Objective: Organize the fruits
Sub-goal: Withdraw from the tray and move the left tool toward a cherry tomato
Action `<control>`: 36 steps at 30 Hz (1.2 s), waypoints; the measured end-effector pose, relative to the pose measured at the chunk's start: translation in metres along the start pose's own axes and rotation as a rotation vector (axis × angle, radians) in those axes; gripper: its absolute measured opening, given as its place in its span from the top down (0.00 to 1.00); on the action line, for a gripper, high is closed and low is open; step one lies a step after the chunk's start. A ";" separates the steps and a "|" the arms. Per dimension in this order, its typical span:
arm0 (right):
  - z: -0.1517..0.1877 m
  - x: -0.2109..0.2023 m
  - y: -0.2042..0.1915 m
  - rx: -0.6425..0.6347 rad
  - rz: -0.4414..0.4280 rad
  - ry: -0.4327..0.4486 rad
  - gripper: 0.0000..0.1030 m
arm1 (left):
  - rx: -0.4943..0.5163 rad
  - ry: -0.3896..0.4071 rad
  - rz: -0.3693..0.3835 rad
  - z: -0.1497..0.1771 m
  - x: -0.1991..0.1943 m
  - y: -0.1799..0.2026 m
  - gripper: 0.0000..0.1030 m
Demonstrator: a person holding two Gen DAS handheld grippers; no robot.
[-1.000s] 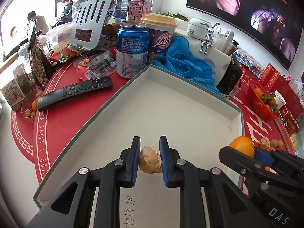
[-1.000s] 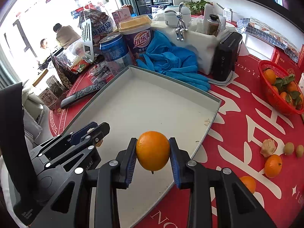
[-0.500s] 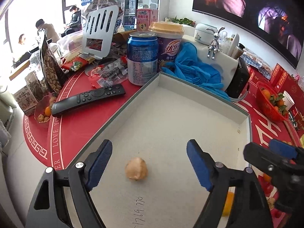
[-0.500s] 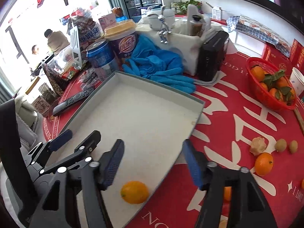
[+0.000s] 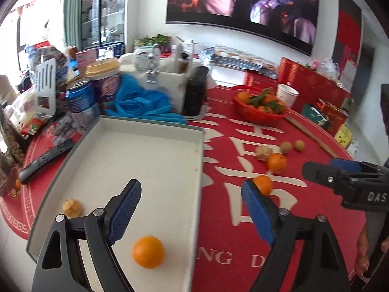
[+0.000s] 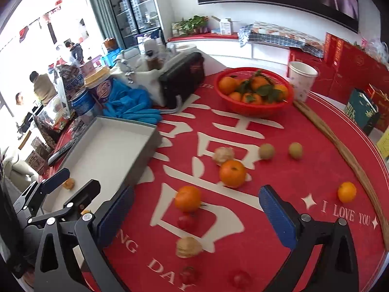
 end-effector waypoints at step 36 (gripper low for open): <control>0.043 0.014 0.163 0.150 0.329 0.023 0.00 | 0.201 -0.152 0.195 0.055 0.034 0.128 0.15</control>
Point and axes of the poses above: each gripper's, at about its wrist camera, not at the fingertips, and x roughly the way its jaws point, y to its right, z to its underside, the point moved 4 cm from there along x, roughly the way its jaws point, and after that the axes turned 12 degrees about x, right-handed, at the moved point
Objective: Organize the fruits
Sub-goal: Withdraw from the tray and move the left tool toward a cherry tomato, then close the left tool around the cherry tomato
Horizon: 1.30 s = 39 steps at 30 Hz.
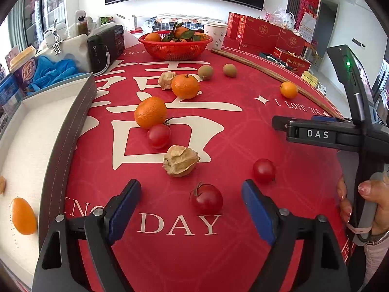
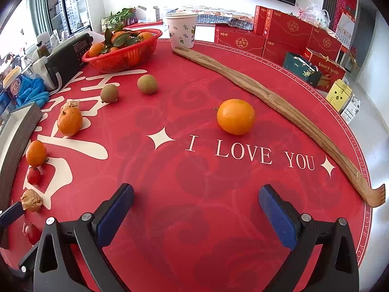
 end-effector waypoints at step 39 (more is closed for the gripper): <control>0.000 0.001 0.001 -0.002 -0.002 -0.001 0.00 | -0.066 -0.065 -0.038 0.010 -0.009 -0.004 0.15</control>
Point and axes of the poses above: each gripper's, at about its wrist camera, not at the fingertips, and x roughly the way its jaws point, y to its right, z to its underside, the point moved 4 cm from there along x, roughly the way its jaws point, and after that the axes turned 12 degrees about x, right-handed, at the moved point
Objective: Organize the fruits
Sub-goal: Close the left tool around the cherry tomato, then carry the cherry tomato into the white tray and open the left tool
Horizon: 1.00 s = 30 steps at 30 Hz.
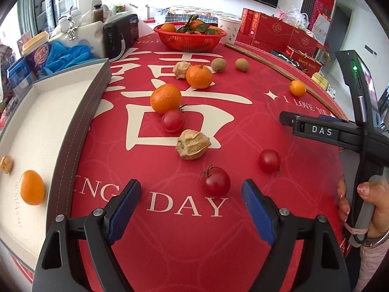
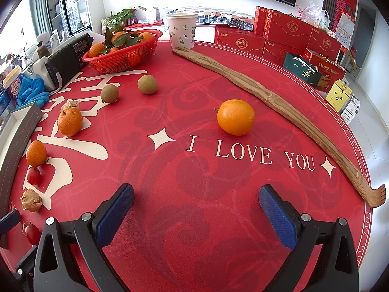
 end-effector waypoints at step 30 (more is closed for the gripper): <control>0.003 -0.004 0.002 -0.044 -0.029 -0.018 0.00 | -0.010 0.001 -0.035 -0.008 -0.002 0.025 0.77</control>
Point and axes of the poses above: each gripper's, at about its wrist camera, not at the fingertips, and x roughly the way its jaws point, y to its right, z to its underside, the point moved 4 cm from there along x, roughly the way its jaws point, and after that the axes turned 12 degrees about x, right-handed, at the moved point
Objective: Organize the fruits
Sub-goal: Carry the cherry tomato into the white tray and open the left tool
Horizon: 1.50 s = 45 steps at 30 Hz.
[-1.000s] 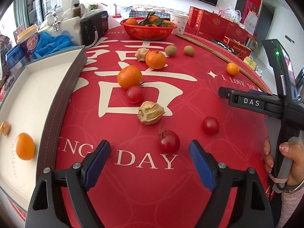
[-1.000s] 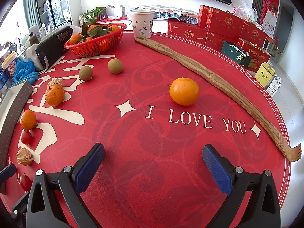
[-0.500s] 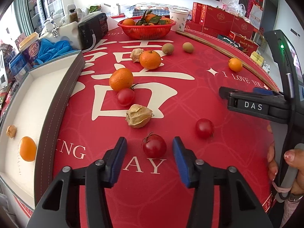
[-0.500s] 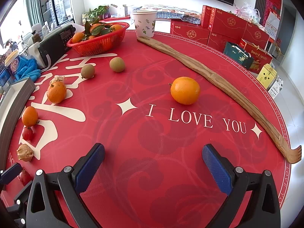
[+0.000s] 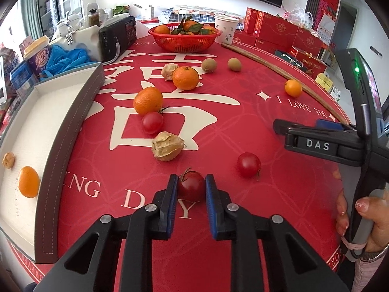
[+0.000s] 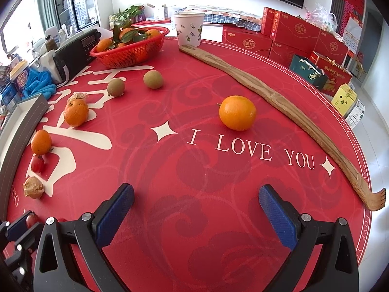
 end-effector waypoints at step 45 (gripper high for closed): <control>0.017 -0.034 -0.119 -0.152 -0.444 -0.040 0.79 | -0.261 0.131 -0.237 -0.028 -0.022 -0.200 0.77</control>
Point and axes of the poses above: each gripper's, at about its wrist camera, not at the fingertips, and x roughly the way its jaws point, y to its right, z to its underside, the point moved 4 cm from there along x, roughly the way its jaws point, and after that the axes turned 12 degrees about x, right-handed, at the moved point
